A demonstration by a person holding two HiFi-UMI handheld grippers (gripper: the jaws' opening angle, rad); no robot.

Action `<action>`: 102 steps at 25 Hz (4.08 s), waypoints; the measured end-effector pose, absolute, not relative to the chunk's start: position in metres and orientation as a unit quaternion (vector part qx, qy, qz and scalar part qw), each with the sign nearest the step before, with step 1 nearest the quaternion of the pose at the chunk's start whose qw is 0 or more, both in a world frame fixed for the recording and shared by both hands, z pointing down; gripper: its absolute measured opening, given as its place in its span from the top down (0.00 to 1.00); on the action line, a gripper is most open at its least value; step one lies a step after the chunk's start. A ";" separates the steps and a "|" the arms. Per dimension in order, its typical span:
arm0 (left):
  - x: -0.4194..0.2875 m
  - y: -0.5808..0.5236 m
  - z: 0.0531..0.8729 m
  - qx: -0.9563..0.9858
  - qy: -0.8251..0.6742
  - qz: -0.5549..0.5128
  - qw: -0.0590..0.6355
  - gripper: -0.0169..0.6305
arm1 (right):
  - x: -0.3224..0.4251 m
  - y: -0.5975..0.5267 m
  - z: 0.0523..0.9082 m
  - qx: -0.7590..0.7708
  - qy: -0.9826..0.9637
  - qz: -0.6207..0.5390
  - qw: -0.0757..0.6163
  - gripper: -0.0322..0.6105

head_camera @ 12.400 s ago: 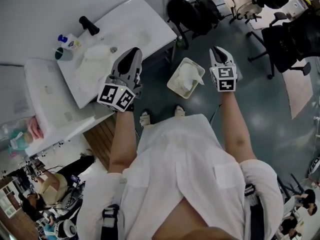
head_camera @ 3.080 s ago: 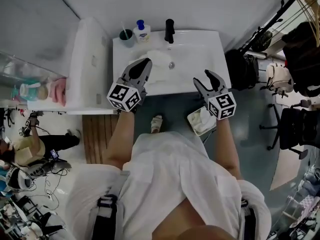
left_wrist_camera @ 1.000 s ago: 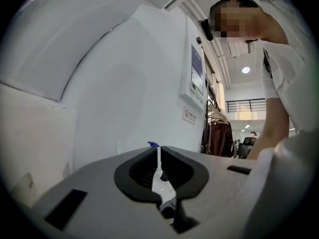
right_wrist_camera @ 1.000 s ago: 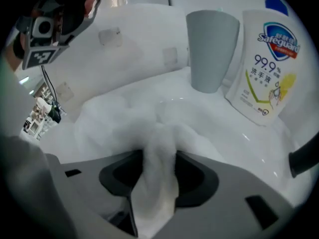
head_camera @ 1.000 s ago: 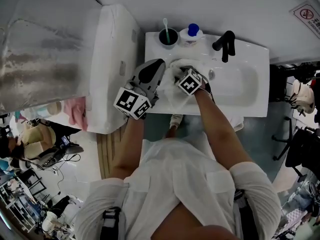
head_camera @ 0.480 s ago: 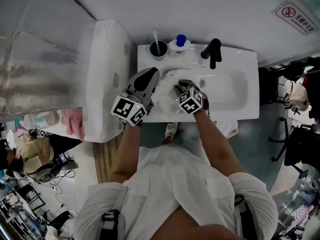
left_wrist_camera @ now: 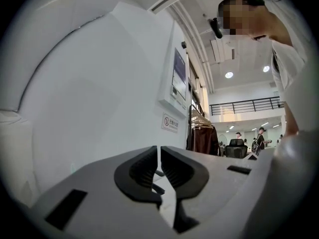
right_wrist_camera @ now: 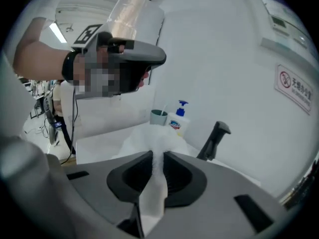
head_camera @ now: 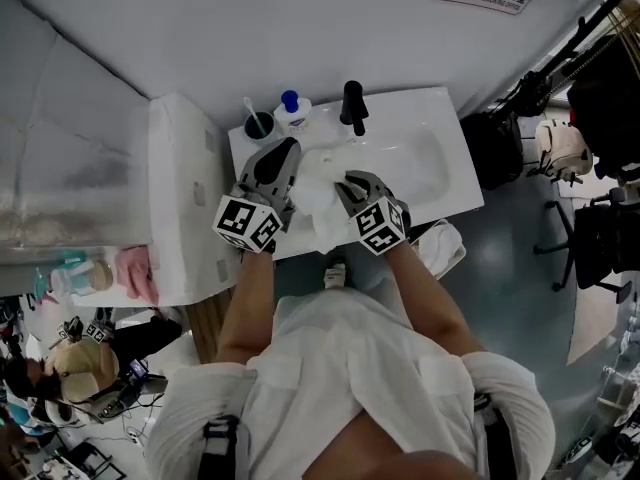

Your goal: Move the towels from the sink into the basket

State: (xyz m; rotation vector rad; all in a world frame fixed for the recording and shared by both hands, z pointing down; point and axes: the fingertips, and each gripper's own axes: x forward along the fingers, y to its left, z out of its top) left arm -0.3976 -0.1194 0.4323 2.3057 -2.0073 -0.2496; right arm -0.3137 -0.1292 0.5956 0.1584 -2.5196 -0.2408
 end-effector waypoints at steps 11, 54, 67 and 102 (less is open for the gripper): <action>-0.283 -0.160 0.399 0.805 -0.589 -0.071 0.019 0.93 | -0.180 -0.179 0.496 0.189 -0.959 -0.083 0.194 0.83; 0.028 -0.209 0.456 0.877 -0.467 -0.067 0.091 0.93 | 0.264 -0.236 0.617 0.477 -0.833 0.147 0.238 0.84; 0.022 -0.214 0.449 0.871 -0.479 -0.070 0.083 0.93 | 0.265 -0.247 0.565 0.495 -0.847 0.125 0.151 0.87; -0.003 -0.169 0.388 0.838 -0.537 -0.087 0.033 0.93 | 0.306 -0.198 0.366 0.501 -0.864 -0.052 -0.009 0.88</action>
